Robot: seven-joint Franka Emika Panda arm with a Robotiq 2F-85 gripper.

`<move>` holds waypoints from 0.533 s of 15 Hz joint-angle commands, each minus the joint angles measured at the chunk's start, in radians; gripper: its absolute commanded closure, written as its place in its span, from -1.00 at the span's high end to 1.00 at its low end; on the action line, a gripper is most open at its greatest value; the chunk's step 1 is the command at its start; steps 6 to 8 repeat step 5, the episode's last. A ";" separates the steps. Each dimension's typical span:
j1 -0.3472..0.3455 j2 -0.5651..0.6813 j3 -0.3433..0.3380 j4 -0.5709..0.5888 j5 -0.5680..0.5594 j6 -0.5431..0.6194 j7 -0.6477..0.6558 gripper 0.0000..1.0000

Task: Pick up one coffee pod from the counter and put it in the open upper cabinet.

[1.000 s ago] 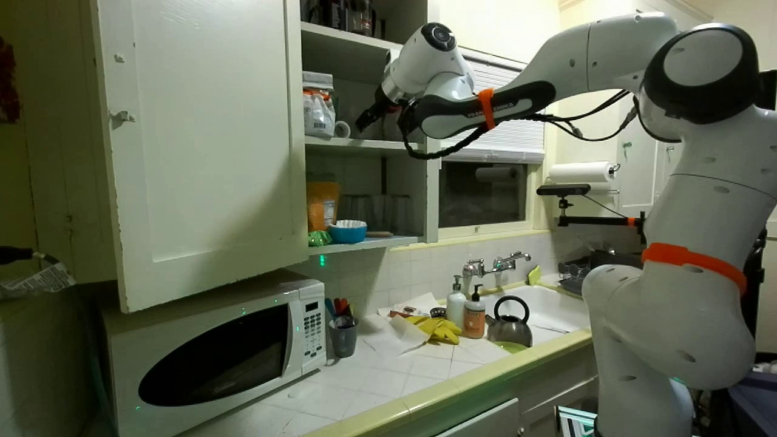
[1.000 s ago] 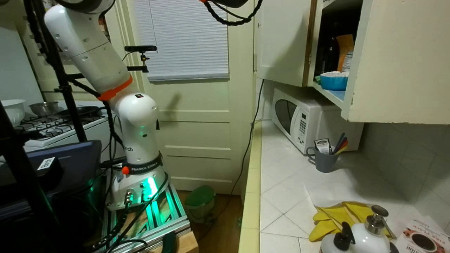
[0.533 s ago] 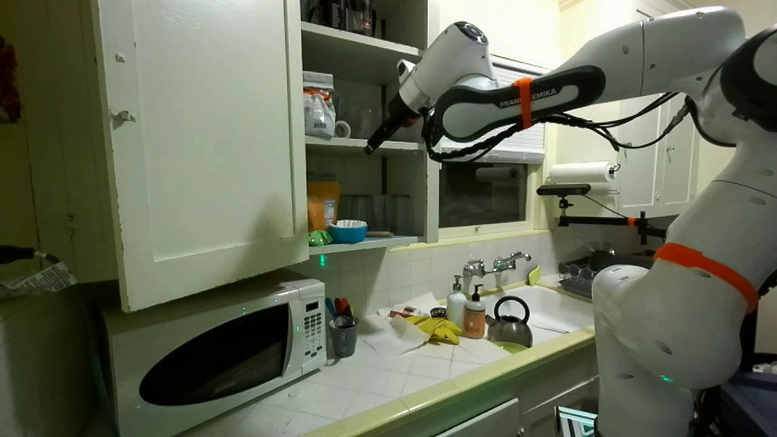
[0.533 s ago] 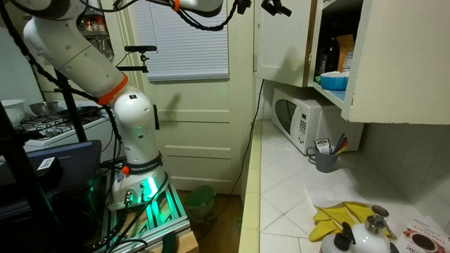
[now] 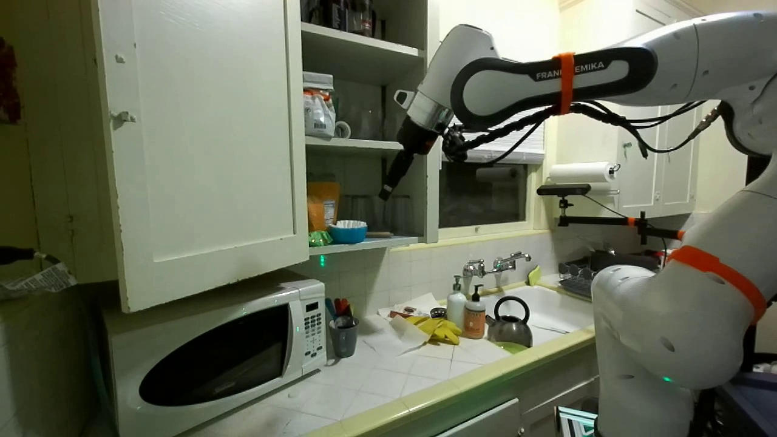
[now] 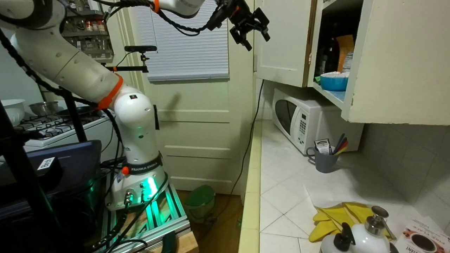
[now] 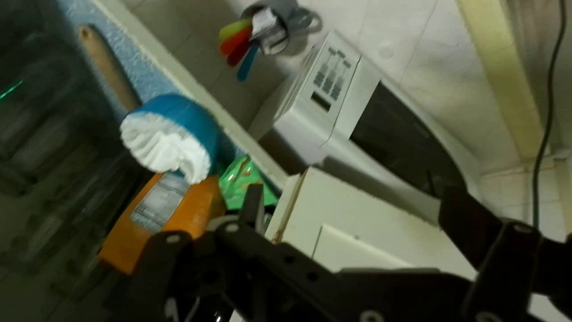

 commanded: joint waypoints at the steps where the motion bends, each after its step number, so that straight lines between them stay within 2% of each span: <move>1: -0.035 -0.036 0.065 -0.014 0.058 -0.238 -0.004 1.00; 3: -0.044 -0.043 0.092 -0.018 0.052 -0.328 0.023 1.00; 4: -0.036 -0.018 0.076 -0.001 0.034 -0.262 0.003 1.00; 8: -0.038 -0.019 0.085 -0.001 0.032 -0.290 0.012 1.00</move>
